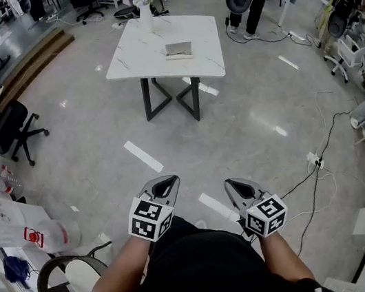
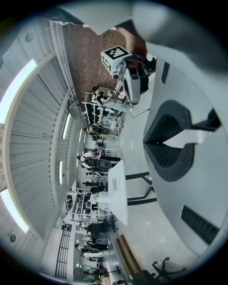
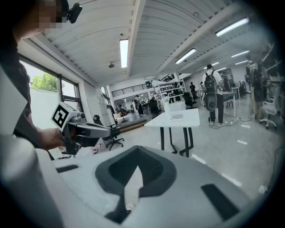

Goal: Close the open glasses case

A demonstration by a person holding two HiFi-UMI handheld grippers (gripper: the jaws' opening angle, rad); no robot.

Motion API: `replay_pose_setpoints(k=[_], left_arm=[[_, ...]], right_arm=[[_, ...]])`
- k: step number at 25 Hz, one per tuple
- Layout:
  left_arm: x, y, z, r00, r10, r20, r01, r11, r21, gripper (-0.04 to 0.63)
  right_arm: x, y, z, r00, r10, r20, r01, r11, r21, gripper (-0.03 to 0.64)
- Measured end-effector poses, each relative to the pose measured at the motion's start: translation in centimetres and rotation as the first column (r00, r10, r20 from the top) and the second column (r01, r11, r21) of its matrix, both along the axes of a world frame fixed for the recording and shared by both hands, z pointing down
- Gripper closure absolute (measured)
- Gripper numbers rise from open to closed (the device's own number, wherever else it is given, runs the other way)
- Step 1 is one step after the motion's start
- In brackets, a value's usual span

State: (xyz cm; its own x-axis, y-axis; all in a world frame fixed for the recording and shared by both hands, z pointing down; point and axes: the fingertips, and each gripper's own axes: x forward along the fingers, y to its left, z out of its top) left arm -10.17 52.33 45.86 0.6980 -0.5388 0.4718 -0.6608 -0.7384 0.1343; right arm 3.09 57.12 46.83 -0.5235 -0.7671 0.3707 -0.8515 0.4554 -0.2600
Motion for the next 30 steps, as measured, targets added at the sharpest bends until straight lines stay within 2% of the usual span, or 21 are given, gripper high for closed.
replay_pose_setpoints(k=[8, 14, 19, 30], left_arm=[[0.18, -0.31, -0.04, 1.0, 0.003, 0.003, -0.003, 1.0, 0.006, 0.591], [0.23, -0.31, -0.14, 1.0, 0.0, 0.002, 0.0, 1.0, 0.006, 0.591], [0.29, 0.06, 0.27, 1.0, -0.007, 0.017, 0.007, 1.0, 0.01, 0.591], [0.14, 0.34, 0.27, 0.999, -0.032, 0.021, 0.033, 0.999, -0.001, 0.591]], right_arm=[[0.16, -0.23, 0.0, 1.0, -0.001, -0.001, 0.001, 1.0, 0.006, 0.617], [0.54, -0.42, -0.01, 0.999, 0.033, -0.024, -0.033, 0.999, 0.011, 0.617], [-0.02, 0.09, 0.16, 1.0, -0.002, 0.026, 0.002, 1.0, 0.002, 0.617], [0.1, 0.02, 0.06, 0.999, -0.015, 0.045, 0.014, 1.0, 0.004, 0.617]])
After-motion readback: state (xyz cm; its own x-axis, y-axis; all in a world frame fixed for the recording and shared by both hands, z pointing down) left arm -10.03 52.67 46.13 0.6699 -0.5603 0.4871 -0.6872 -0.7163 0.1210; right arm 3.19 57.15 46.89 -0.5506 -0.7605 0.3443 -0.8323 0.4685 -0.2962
